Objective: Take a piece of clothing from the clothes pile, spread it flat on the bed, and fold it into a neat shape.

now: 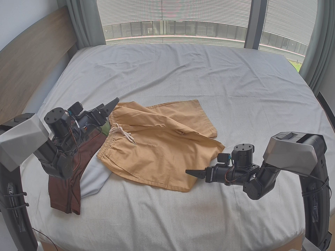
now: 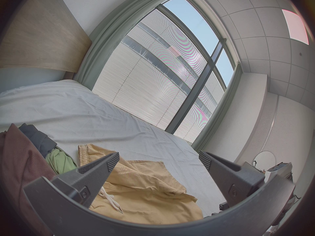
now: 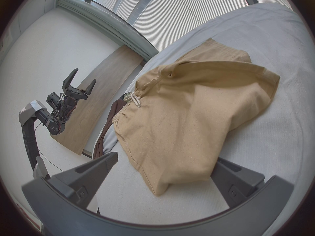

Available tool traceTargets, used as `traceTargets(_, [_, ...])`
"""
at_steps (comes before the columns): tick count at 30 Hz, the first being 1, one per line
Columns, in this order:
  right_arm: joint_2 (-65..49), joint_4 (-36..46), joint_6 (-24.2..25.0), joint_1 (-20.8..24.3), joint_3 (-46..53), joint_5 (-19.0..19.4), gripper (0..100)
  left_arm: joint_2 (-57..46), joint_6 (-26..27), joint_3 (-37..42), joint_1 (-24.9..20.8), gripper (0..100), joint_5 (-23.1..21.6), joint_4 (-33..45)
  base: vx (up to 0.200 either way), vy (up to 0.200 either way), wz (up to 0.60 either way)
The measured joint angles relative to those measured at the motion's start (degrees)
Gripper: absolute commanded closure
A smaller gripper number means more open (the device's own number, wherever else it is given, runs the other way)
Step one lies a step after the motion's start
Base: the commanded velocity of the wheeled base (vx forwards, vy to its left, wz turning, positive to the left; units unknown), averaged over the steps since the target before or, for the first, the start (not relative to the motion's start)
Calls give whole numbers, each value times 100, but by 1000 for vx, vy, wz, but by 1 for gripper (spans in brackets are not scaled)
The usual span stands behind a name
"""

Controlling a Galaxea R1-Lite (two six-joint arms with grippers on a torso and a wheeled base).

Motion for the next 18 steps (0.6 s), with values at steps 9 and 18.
traceTargets(9, [-184,-226,-18,33,553,90,0,0,0,-4,0,0,0,-2,0,0,0])
traceTargets(18, [-714,-301,69,35,1161,416,0,0,-2,-9,-2,0,-9,-2,0,0,0])
